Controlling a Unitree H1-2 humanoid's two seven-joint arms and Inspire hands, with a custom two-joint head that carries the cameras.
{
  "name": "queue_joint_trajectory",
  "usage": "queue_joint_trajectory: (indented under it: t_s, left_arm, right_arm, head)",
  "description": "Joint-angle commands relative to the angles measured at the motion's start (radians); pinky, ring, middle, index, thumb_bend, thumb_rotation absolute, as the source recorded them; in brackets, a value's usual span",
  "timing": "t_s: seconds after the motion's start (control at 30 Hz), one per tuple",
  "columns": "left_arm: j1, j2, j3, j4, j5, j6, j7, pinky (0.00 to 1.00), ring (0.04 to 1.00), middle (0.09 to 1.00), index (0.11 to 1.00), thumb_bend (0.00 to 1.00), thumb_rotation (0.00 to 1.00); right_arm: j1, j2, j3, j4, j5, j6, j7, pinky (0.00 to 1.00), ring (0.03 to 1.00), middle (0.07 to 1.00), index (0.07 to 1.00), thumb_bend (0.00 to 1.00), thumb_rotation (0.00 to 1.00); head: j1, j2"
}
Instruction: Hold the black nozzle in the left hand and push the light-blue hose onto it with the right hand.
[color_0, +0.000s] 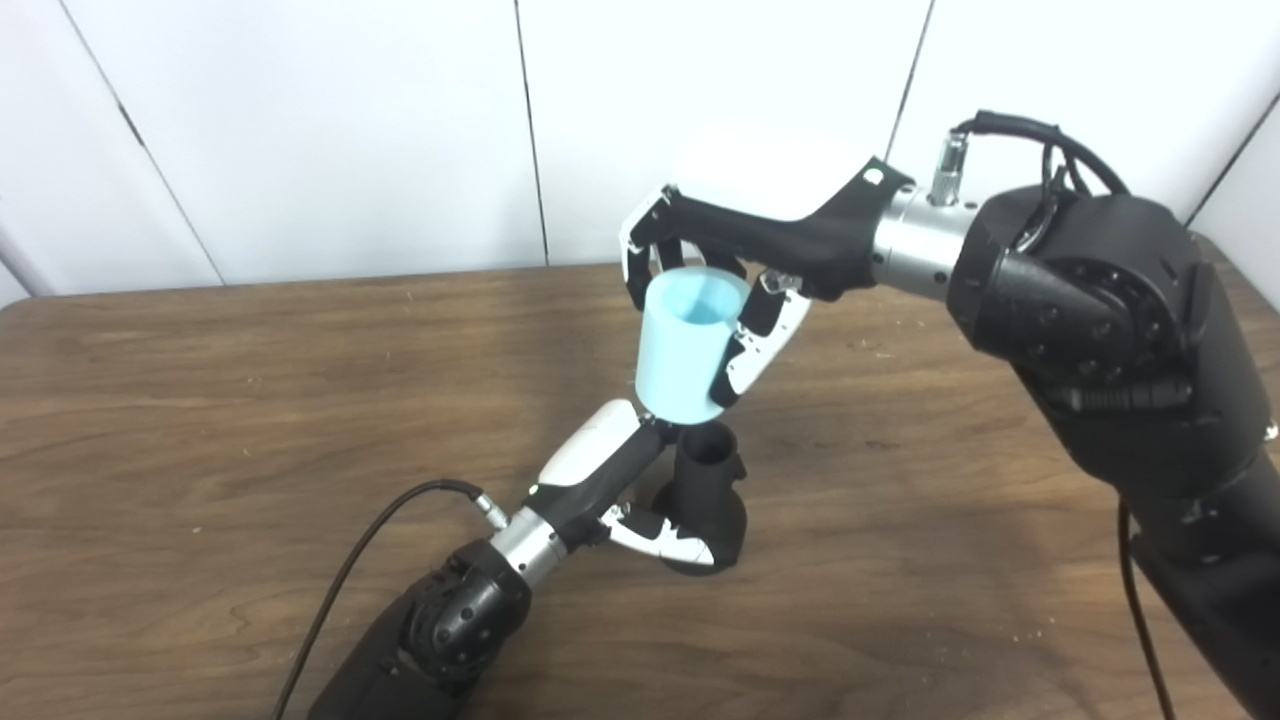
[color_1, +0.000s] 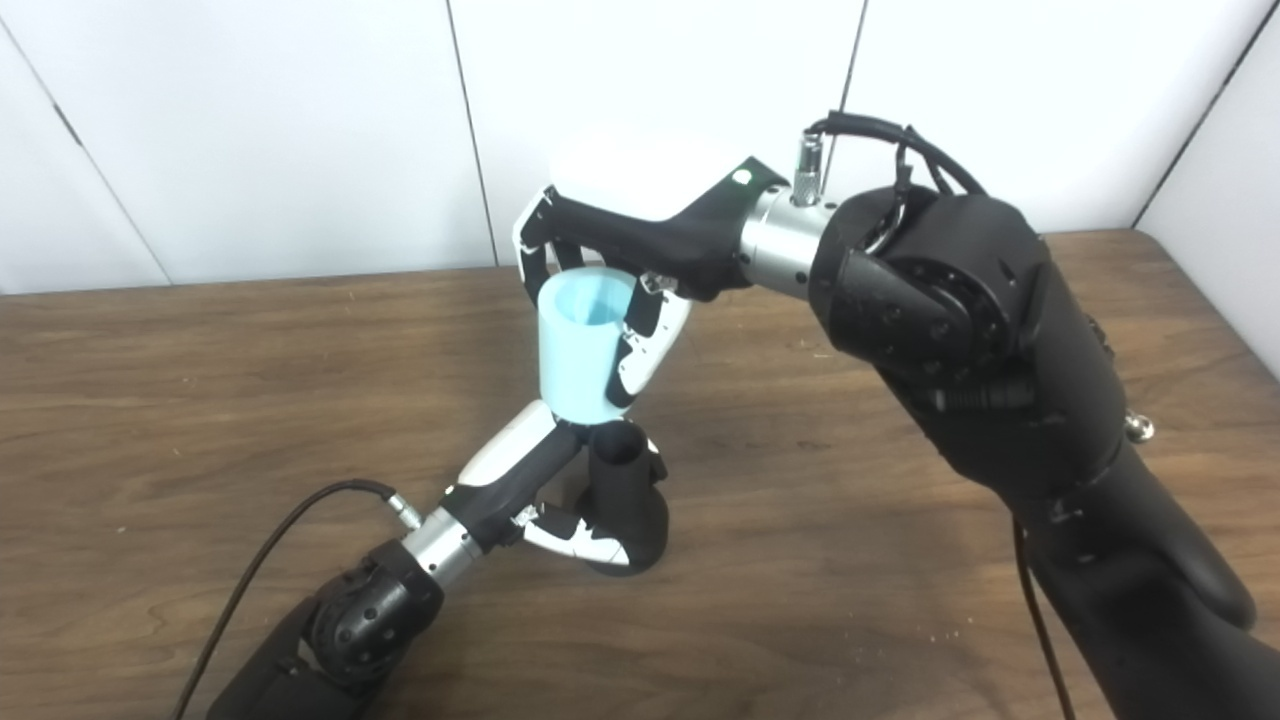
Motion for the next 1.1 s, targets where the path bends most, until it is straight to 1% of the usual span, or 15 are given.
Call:
queue_joint_trajectory:
  t_s: [0.0, 0.27, 0.47, 0.57, 0.63, 0.7, 0.87, 0.97, 1.07]
  left_arm:
    - [0.043, 0.043, -0.021, 0.059, 0.075, 0.060, -0.063, 0.71, 0.645, 0.528, 0.468, 0.52, 0.00]
    - [0.041, 0.038, -0.019, 0.052, 0.074, 0.074, -0.068, 0.71, 0.645, 0.528, 0.469, 0.52, 0.00]
    - [0.044, 0.038, -0.016, 0.040, 0.068, 0.079, -0.074, 0.71, 0.647, 0.530, 0.468, 0.52, 0.00]
    - [0.044, 0.036, -0.015, 0.035, 0.067, 0.083, -0.075, 0.71, 0.647, 0.530, 0.468, 0.52, 0.00]
    - [0.044, 0.034, -0.014, 0.032, 0.067, 0.085, -0.076, 0.71, 0.646, 0.530, 0.468, 0.52, 0.00]
    - [0.045, 0.033, -0.013, 0.031, 0.067, 0.086, -0.075, 0.71, 0.646, 0.530, 0.468, 0.52, 0.00]
    - [0.046, 0.029, -0.015, 0.027, 0.071, 0.089, -0.072, 0.71, 0.646, 0.534, 0.466, 0.52, 0.00]
    - [0.045, 0.028, -0.016, 0.027, 0.073, 0.089, -0.071, 0.71, 0.646, 0.538, 0.465, 0.52, 0.00]
    - [0.047, 0.030, -0.017, 0.019, 0.074, 0.092, -0.073, 0.71, 0.648, 0.539, 0.465, 0.52, 0.00]
  right_arm:
    - [-0.048, -0.024, -0.019, -0.022, -0.006, 0.012, 0.010, 0.20, 0.264, 0.421, 0.523, 0.52, 0.00]
    - [-0.076, -0.036, -0.004, -0.041, -0.010, 0.086, 0.125, 0.18, 0.237, 0.404, 0.519, 0.52, 0.00]
    - [-0.083, -0.038, 0.012, -0.042, -0.022, 0.110, 0.169, 0.17, 0.229, 0.397, 0.517, 0.52, 0.00]
    - [-0.089, -0.039, 0.023, -0.037, -0.021, 0.129, 0.193, 0.18, 0.242, 0.407, 0.523, 0.52, 0.00]
    - [-0.086, -0.036, 0.030, -0.036, -0.021, 0.135, 0.195, 0.21, 0.281, 0.421, 0.527, 0.52, 0.00]
    - [-0.073, -0.031, 0.034, -0.032, -0.019, 0.132, 0.184, 0.22, 0.301, 0.427, 0.527, 0.52, 0.00]
    - [-0.031, -0.011, 0.040, -0.024, -0.022, 0.122, 0.142, 0.23, 0.315, 0.439, 0.525, 0.52, 0.00]
    - [0.004, 0.005, 0.027, -0.022, -0.018, 0.082, 0.082, 0.22, 0.301, 0.435, 0.525, 0.52, 0.00]
    - [0.051, 0.032, -0.001, -0.017, -0.015, 0.022, -0.017, 0.18, 0.263, 0.412, 0.522, 0.52, 0.00]
  head:
    - [-0.001, 0.001]
    - [0.004, 0.003]
    - [0.005, 0.007]
    - [0.008, 0.007]
    - [0.009, 0.008]
    - [0.010, 0.007]
    - [0.013, 0.008]
    - [0.013, 0.009]
    - [0.011, 0.009]
